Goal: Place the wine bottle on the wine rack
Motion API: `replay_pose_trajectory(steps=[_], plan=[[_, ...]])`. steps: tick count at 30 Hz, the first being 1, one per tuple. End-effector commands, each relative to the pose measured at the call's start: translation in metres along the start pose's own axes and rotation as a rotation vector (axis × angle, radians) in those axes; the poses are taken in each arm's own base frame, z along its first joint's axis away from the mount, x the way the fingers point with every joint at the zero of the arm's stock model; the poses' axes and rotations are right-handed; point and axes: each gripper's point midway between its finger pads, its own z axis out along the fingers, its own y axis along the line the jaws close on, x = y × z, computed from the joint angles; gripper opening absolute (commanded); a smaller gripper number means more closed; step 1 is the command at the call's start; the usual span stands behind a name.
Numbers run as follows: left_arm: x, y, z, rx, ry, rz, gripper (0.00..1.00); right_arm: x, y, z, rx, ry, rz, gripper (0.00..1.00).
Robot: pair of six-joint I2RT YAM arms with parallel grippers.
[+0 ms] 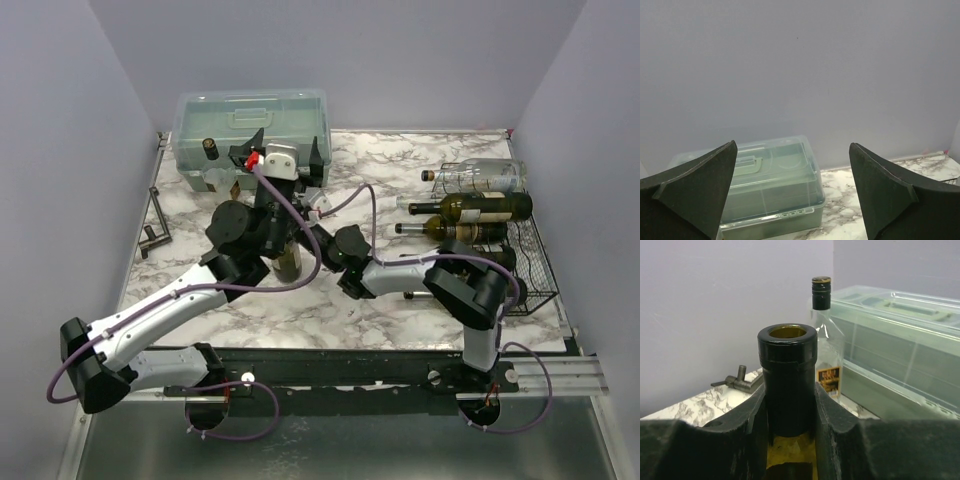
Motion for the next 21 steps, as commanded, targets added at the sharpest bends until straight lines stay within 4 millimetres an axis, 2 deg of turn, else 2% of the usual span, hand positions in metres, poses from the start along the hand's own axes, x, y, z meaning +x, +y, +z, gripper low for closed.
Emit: replay_pose_trajectory(steps=[1,5,10,13,21], plan=[[-0.001,-0.004,0.016,-0.072,0.022,-0.084,0.97,-0.058,-0.014,-0.021,0.077,-0.112,-0.002,0.01],[0.004,-0.016,0.033,-0.091,0.036,-0.074,0.98,-0.073,-0.028,-0.051,0.13,-0.078,-0.055,0.0],[0.001,-0.016,0.044,-0.136,0.024,-0.082,0.99,-0.105,-0.037,-0.076,0.156,-0.062,-0.116,0.01],[-0.003,-0.013,0.044,-0.142,-0.001,-0.082,0.99,-0.124,-0.039,-0.09,0.155,-0.074,-0.13,0.01],[-0.003,-0.008,0.032,-0.085,-0.03,-0.029,0.99,-0.152,-0.054,-0.12,0.199,-0.061,-0.183,0.01]])
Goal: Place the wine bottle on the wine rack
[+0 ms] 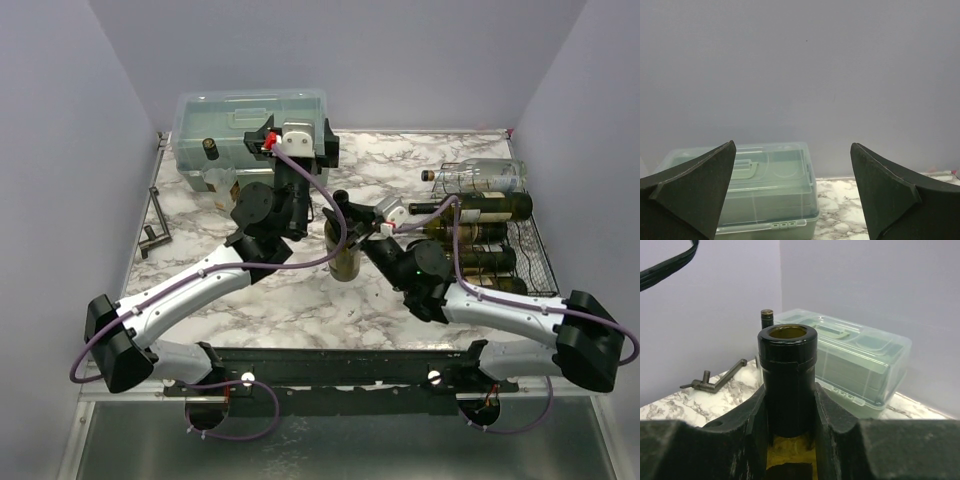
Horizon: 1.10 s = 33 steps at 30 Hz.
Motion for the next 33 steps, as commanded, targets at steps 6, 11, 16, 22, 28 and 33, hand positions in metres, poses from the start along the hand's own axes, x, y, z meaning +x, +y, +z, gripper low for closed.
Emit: replay_pose_trajectory(steps=[6,11,16,22,28,33], plan=[[-0.016,0.036,-0.023,0.013,-0.024,0.154,0.99,-0.045,-0.014,-0.009,0.008,-0.013,-0.065,0.0],[-0.015,0.059,-0.04,0.002,-0.02,0.266,0.99,-0.068,-0.027,-0.002,0.047,0.0,-0.136,0.01],[-0.008,0.061,-0.057,0.065,-0.044,0.24,0.96,-0.089,-0.029,0.005,-0.007,0.061,-0.322,0.01],[-0.019,0.082,-0.065,-0.012,-0.057,0.117,0.95,-0.085,-0.058,-0.003,0.001,0.275,-0.632,0.01],[-0.021,0.086,-0.074,0.007,-0.082,0.063,0.95,-0.071,-0.077,-0.022,-0.086,0.478,-0.894,0.01],[-0.025,0.088,-0.079,0.016,-0.097,0.036,0.95,-0.024,-0.086,-0.052,-0.291,0.776,-1.125,0.01]])
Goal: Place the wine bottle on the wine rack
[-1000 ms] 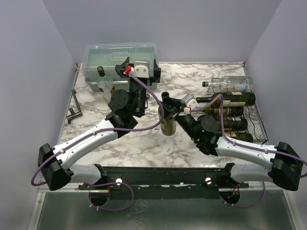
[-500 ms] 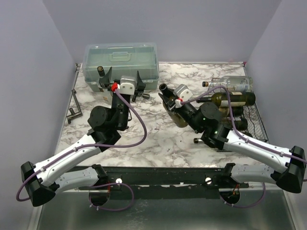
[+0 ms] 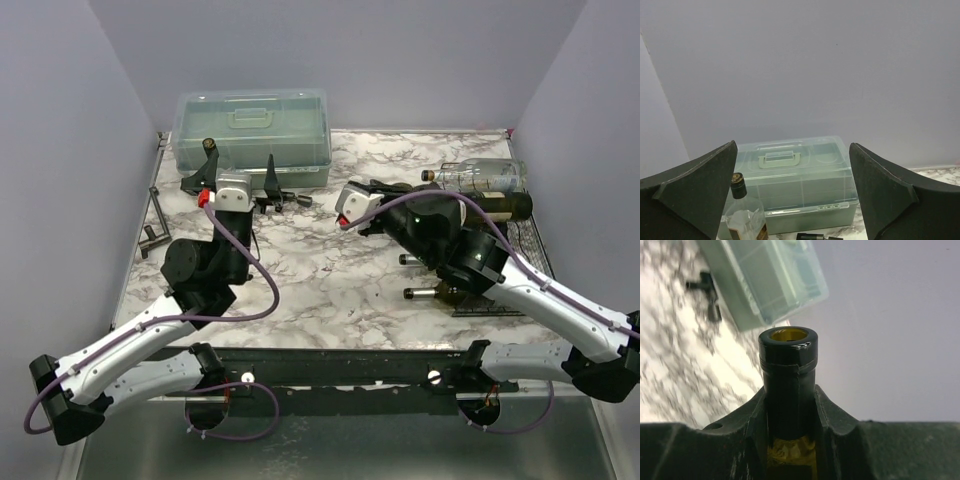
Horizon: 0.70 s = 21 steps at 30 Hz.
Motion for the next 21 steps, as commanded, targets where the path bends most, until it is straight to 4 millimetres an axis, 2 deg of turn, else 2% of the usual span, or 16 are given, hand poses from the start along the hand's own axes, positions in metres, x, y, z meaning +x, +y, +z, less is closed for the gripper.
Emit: replay_pose_trajectory(steps=[1,4,7,12,18,21], plan=[[-0.008,0.003,-0.004,0.003,-0.033,-0.058,0.95,0.047,0.013,-0.013,-0.171,0.217,-0.357,0.01],[-0.008,0.005,-0.008,0.004,-0.038,-0.082,0.94,0.07,0.027,-0.016,-0.291,0.28,-0.419,0.01],[-0.009,0.005,-0.011,0.01,-0.043,-0.103,0.94,0.092,0.039,-0.019,-0.429,0.304,-0.384,0.01],[-0.011,-0.001,-0.016,0.041,-0.052,-0.11,0.94,0.157,0.054,-0.029,-0.568,0.404,-0.33,0.01],[-0.016,-0.006,-0.021,0.07,-0.067,-0.112,0.93,0.197,0.059,-0.038,-0.59,0.449,-0.335,0.01],[-0.018,-0.009,-0.022,0.08,-0.072,-0.117,0.93,0.208,0.063,-0.039,-0.588,0.449,-0.327,0.01]])
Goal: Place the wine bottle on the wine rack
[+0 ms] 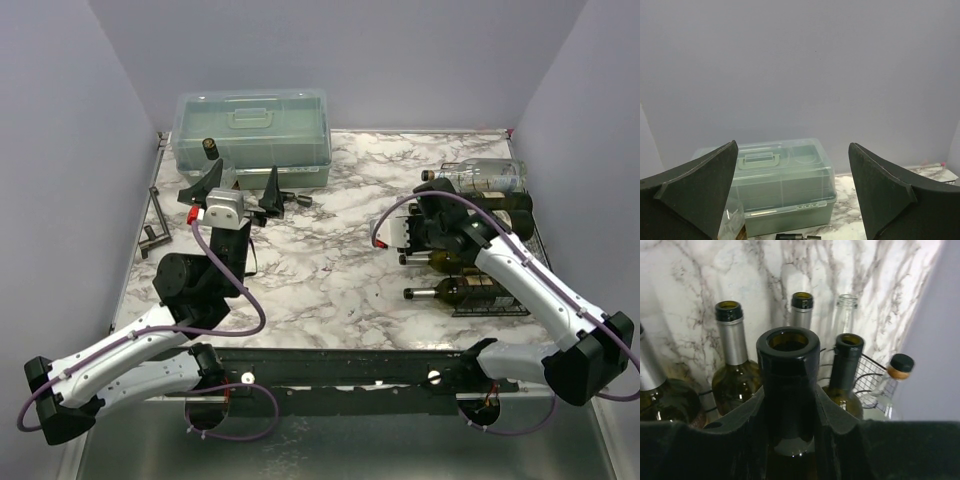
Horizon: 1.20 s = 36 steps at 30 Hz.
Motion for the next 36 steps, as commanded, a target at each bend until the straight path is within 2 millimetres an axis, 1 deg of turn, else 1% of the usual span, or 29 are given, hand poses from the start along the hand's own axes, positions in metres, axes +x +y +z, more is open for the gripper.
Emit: replay_pose_trajectory(steps=[1,4,7,14,16,24,31,32,34,36], plan=[[-0.009,-0.002,-0.003,0.021,-0.037,-0.02,0.93,0.009,-0.003,-0.004,0.04,-0.017,-0.074,0.01],[-0.012,-0.004,-0.005,0.03,-0.046,-0.016,0.93,0.022,0.005,0.003,0.029,0.017,-0.071,0.01],[-0.013,-0.003,-0.007,0.03,-0.053,-0.012,0.92,0.034,0.009,0.005,0.039,0.045,-0.067,0.01],[-0.015,-0.007,-0.01,0.044,-0.061,-0.005,0.92,0.062,0.01,0.012,0.063,0.172,-0.114,0.01],[-0.015,-0.008,-0.01,0.047,-0.061,-0.002,0.92,0.069,0.013,0.015,0.058,0.207,-0.136,0.01],[-0.015,-0.007,-0.01,0.046,-0.063,-0.001,0.91,0.068,0.015,0.018,0.103,0.15,-0.104,0.01],[-0.015,-0.007,-0.01,0.046,-0.065,0.007,0.91,0.068,0.01,0.019,0.188,0.126,-0.083,0.01],[-0.015,-0.007,-0.01,0.046,-0.064,0.009,0.91,0.066,0.009,0.017,0.195,0.116,-0.078,0.08],[-0.015,-0.008,-0.01,0.047,-0.064,0.011,0.91,0.062,0.008,0.017,0.2,0.092,-0.066,0.28],[-0.015,-0.008,-0.01,0.046,-0.064,0.011,0.91,0.061,0.009,0.016,0.193,0.084,-0.065,0.32]])
